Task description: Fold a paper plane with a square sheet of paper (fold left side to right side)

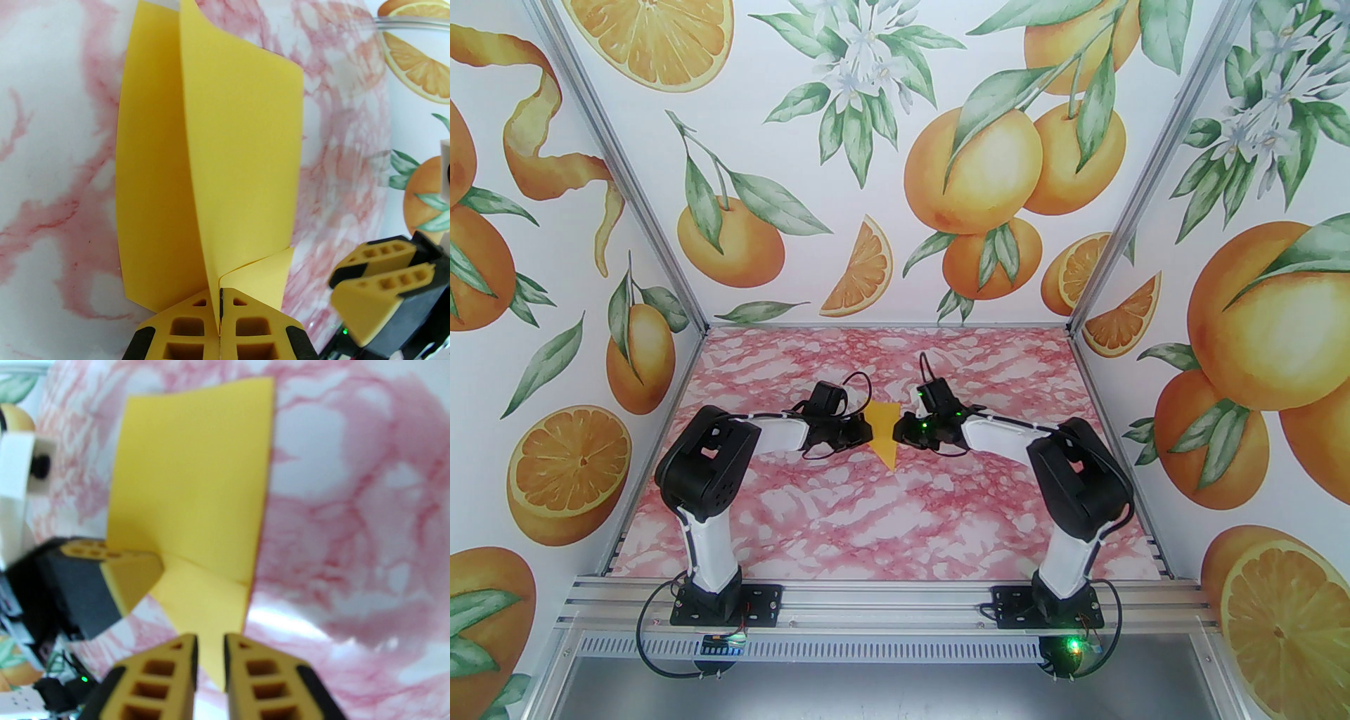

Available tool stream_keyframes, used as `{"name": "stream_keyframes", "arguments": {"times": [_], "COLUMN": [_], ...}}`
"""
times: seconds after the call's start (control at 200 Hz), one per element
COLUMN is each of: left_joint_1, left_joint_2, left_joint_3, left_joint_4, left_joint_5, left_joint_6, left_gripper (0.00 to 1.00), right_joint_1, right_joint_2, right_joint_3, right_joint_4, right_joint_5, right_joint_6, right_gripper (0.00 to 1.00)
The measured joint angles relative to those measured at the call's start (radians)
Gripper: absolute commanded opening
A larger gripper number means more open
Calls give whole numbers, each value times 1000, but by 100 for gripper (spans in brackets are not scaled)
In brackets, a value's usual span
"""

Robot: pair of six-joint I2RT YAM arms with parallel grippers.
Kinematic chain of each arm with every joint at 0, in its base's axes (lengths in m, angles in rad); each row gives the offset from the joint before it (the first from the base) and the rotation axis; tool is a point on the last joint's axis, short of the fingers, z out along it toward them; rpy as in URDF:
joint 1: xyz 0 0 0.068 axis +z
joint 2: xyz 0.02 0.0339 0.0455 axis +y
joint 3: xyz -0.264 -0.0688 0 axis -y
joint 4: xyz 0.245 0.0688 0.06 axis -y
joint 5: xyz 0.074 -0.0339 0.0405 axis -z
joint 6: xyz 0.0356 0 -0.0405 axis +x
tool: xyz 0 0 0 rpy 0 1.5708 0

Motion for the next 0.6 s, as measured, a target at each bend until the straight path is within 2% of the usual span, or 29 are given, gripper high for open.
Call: {"name": "stream_keyframes", "arguments": {"times": [0.6], "left_joint_1": [-16], "left_joint_2": [-4], "left_joint_3": [0], "left_joint_4": [-3], "left_joint_5": [-10], "left_joint_6": [0], "left_gripper": [4], "right_joint_1": [-10], "right_joint_2": [87], "right_joint_3": [-7], "right_joint_4": [66], "right_joint_5": [-41], "right_joint_6": [44], "right_gripper": [15]}}
